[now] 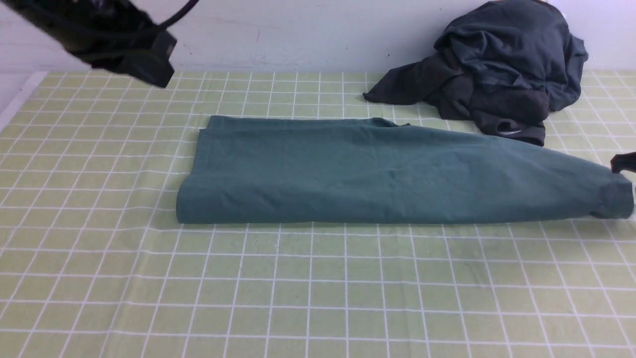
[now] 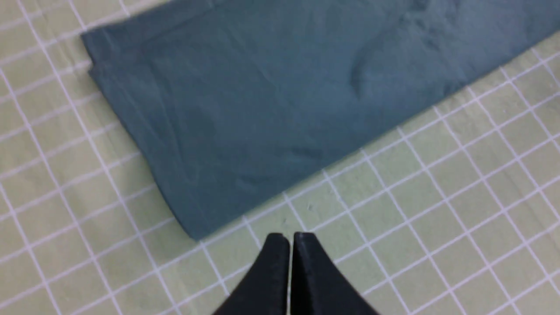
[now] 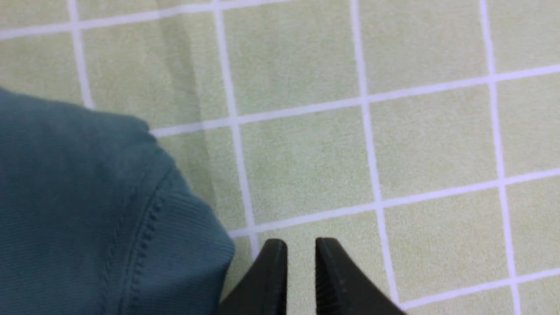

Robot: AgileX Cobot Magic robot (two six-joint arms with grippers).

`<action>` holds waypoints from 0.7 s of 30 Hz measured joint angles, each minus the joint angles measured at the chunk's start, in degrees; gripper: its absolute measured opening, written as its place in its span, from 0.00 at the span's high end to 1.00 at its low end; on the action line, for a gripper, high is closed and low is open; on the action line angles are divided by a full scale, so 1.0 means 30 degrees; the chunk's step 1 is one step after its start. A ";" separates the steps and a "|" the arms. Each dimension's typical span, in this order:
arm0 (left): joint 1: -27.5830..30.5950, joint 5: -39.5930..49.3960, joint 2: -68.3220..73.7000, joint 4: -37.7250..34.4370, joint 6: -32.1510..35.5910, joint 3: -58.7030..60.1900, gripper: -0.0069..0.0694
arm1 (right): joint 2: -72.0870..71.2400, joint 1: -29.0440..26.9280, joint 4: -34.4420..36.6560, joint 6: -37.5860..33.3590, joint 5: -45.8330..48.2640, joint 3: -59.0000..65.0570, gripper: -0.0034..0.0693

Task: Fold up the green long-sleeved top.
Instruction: Use the right arm to clamp the right edge of the fabric

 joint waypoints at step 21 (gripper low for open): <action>0.3414 -1.0857 -1.2072 0.2395 -0.1245 1.6157 0.91 | -0.1302 -0.0051 0.3051 -0.0190 0.2159 0.0053 0.39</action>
